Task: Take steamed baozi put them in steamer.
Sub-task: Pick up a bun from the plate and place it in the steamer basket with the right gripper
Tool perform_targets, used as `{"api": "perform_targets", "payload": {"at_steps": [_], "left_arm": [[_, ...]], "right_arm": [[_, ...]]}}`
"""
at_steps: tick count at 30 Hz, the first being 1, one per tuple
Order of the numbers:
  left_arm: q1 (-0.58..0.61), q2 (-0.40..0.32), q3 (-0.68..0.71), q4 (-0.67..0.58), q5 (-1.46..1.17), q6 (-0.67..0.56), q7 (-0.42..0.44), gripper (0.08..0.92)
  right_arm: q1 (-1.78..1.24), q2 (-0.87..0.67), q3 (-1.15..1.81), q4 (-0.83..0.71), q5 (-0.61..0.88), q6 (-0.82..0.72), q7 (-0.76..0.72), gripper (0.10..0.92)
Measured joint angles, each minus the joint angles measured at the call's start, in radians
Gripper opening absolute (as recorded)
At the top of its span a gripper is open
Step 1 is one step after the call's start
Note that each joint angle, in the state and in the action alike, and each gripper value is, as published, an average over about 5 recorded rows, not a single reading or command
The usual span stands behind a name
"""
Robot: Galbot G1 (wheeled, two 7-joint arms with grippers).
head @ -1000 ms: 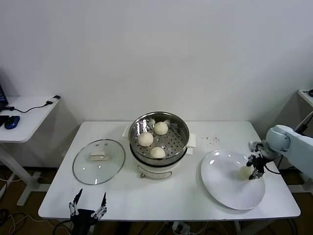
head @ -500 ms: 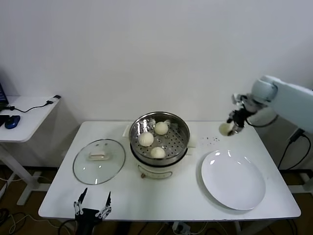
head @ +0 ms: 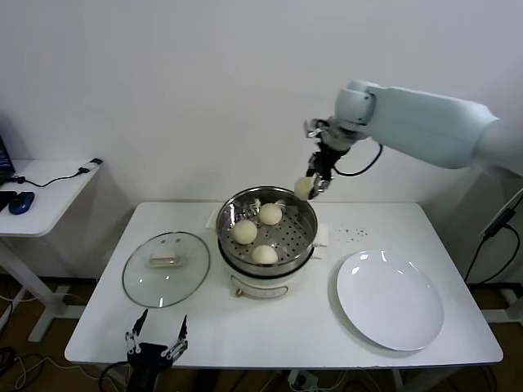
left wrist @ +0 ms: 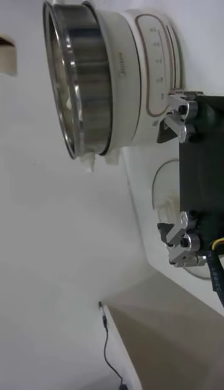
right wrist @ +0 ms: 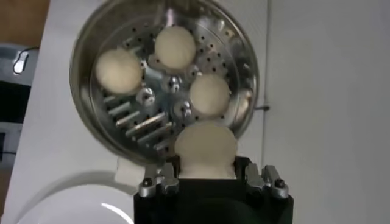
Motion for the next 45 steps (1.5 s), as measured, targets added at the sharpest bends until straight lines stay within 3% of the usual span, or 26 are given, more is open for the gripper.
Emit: {"api": "perform_targets", "payload": {"at_steps": [23,32,45], "left_arm": [[-0.021,0.001,-0.002,0.031,-0.011,0.004,0.000,0.823],[-0.024,0.001,-0.001,0.032,-0.010,0.006,0.001,0.823],[-0.019,0.004,0.003,0.025,0.001,0.006,0.000,0.823]], "right_arm": [[-0.142,0.104,-0.098,-0.008,-0.003,-0.042,0.075,0.591],[-0.162,0.110,-0.092,-0.031,-0.021,-0.047,0.075,0.794],[-0.110,0.054,-0.043,0.001,0.009,-0.042,0.060,0.823]]}}
